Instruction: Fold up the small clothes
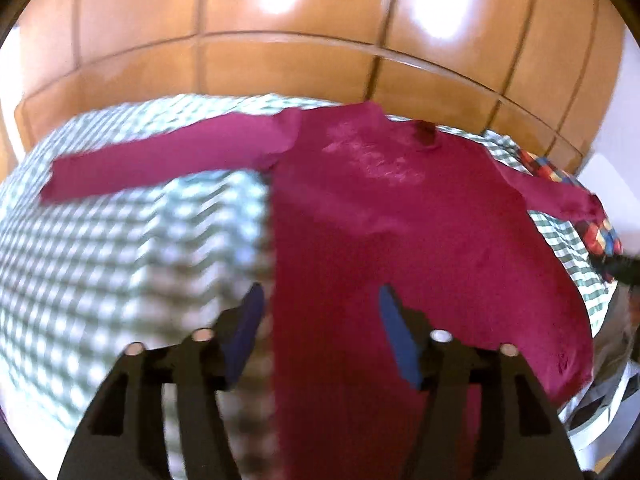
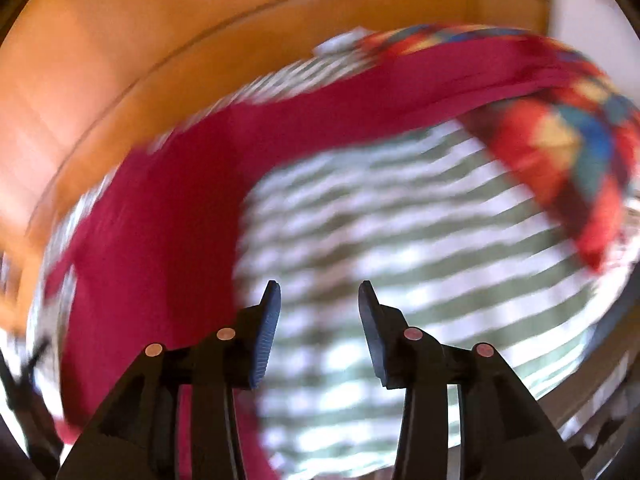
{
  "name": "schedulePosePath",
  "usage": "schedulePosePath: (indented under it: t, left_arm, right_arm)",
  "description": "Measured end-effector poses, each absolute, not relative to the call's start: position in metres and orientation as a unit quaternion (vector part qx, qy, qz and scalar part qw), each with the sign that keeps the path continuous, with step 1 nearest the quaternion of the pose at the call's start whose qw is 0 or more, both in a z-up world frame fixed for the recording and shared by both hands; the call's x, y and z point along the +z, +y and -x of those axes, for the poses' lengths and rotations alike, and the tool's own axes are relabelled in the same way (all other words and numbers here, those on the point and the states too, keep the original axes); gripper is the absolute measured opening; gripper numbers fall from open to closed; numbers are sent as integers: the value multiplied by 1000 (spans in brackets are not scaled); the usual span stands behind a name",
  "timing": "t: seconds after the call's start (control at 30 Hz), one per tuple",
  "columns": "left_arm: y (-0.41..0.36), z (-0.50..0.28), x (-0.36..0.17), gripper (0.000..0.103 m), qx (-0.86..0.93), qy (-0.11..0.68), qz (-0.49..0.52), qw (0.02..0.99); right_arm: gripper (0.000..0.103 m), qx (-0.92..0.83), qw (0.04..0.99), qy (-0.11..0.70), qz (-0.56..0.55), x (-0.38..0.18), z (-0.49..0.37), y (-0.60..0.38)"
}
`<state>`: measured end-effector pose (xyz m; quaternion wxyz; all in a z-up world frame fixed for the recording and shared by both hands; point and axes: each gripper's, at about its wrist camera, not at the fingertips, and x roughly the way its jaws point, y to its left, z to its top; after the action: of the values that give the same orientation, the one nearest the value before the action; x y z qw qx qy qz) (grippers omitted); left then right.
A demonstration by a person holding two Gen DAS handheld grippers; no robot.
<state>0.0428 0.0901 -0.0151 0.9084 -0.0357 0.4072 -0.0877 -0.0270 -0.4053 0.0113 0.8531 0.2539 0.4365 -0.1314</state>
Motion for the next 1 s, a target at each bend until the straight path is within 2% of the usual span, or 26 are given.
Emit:
schedulePosePath:
  t: [0.2, 0.4, 0.43, 0.5, 0.6, 0.83, 1.0]
  left_arm:
    - [34, -84, -32, 67, -118, 433, 29, 893]
    - [13, -98, -41, 67, -114, 446, 14, 888]
    - [14, -101, -41, 67, -111, 446, 14, 888]
    - [15, -107, -42, 67, -102, 446, 10, 889]
    - [22, -114, -44, 67, -95, 448, 16, 889]
    - [25, -130, -52, 67, -98, 452, 29, 886]
    - [32, -131, -50, 67, -108, 451, 62, 884]
  right_arm:
    - [40, -242, 831, 355, -353, 21, 16, -516]
    - [40, -296, 803, 364, -367, 3, -38, -572]
    - [37, -304, 801, 370, -359, 1, -44, -574]
    - [10, -322, 798, 386, -333, 0, -61, -574]
    - [6, -295, 825, 380, -295, 21, -81, -553]
    - [6, -161, 897, 342, -230, 91, -144, -455]
    - [6, -25, 917, 335, -216, 105, -203, -342]
